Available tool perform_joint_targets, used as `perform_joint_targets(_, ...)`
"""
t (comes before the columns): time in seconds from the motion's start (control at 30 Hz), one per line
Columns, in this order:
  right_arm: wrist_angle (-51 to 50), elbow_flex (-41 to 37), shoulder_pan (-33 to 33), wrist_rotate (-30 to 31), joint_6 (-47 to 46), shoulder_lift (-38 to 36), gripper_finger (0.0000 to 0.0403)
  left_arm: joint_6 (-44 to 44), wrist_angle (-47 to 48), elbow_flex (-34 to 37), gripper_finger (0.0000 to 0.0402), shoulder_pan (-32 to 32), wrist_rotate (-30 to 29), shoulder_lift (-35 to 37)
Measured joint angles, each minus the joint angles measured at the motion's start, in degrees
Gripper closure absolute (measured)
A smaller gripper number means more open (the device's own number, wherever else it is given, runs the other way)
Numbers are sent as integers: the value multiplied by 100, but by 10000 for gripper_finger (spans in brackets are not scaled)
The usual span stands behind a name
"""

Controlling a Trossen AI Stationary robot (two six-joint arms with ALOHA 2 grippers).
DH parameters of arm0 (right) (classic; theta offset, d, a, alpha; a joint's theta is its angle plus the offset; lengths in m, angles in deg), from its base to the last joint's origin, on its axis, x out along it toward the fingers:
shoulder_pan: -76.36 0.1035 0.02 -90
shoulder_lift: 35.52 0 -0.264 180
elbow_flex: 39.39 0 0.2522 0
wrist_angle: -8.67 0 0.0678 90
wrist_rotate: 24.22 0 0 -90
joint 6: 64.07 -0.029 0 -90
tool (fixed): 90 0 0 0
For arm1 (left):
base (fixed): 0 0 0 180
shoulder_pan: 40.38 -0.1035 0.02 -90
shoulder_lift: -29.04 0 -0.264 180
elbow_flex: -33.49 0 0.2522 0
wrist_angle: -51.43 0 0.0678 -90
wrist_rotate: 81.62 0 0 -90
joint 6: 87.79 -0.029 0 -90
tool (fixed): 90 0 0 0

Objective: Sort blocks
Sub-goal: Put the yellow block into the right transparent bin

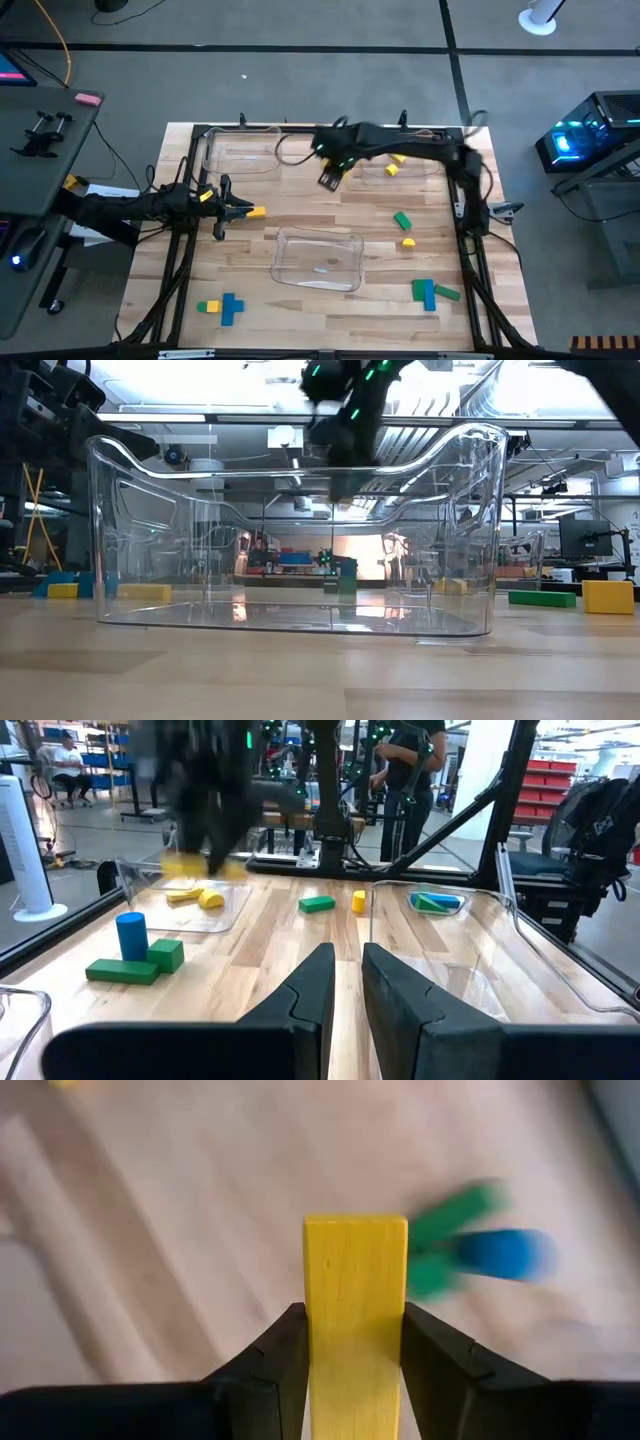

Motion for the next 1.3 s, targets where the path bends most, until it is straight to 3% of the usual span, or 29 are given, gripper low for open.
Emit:
perform_joint_targets(0.17, -803, 7, -373, 937, 81, -805, 280, 0, 2, -1, 358, 0, 0, 0)
perform_joint_targets(0.37, -1785, 0, -1136, 1200, -64, -1153, 280, 0, 0, 1, 358, 0, 0, 0)
perform_joint_targets(0.57, -2230, -2, -1622, 720, 46, -1141, 279, 0, 2, -1, 358, 0, 0, 0)
perform_joint_targets(0.83, -2478, -2, -1758, 645, 236, -1141, 193, 0, 2, 1, 358, 0, 0, 0)
perform_joint_targets(1.07, -2512, -3, -1706, 460, 226, -1182, 181, 0, 2, 0, 358, 1, 0, 0)
perform_joint_targets(1.3, -1755, -7, -1219, -248, 315, -2137, 180, 0, 2, 1, 358, 0, 0, 0)
